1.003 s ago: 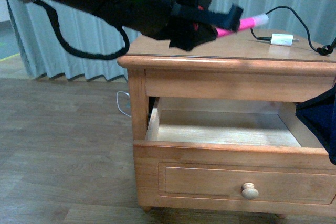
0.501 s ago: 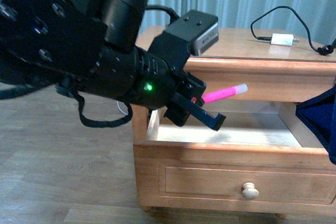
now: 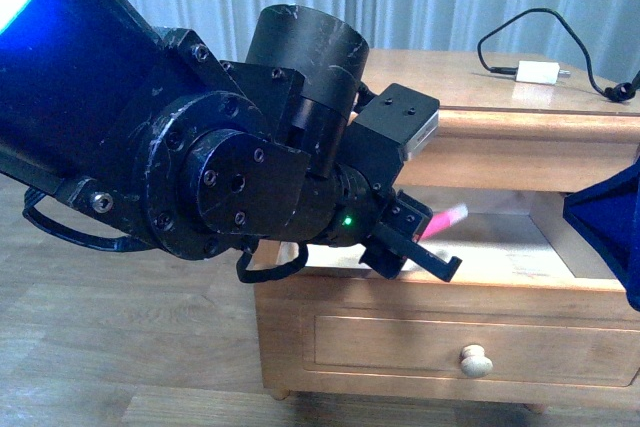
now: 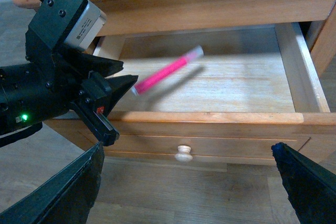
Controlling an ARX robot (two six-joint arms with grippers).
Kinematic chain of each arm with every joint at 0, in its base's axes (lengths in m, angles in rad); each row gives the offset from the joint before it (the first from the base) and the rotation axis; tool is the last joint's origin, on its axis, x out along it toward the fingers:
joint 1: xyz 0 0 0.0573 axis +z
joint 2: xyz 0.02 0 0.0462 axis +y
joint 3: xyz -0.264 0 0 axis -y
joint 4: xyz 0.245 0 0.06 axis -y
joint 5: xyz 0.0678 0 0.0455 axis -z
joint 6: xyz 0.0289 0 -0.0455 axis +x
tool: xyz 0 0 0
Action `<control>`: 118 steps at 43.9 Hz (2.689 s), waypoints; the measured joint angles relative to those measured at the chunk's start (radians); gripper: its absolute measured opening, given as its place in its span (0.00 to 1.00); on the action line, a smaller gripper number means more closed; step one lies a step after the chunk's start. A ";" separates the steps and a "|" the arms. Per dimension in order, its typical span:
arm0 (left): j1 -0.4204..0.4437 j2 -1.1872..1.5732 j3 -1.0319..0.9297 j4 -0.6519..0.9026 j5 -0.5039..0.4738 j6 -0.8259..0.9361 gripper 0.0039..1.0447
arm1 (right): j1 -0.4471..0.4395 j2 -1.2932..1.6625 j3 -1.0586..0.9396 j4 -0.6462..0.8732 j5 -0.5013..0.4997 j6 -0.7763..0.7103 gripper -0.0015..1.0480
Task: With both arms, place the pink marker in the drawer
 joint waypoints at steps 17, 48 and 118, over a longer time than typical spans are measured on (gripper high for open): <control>0.066 -0.308 -0.221 0.100 -0.164 -0.163 0.96 | 0.000 0.000 0.000 0.000 0.000 0.000 0.92; 0.536 -1.582 -0.920 -0.369 -0.027 -0.478 0.94 | 0.000 0.000 0.000 0.000 0.000 0.000 0.92; 0.526 -2.050 -1.229 -0.348 -0.053 -0.289 0.04 | 0.000 0.000 0.000 0.000 0.000 0.000 0.92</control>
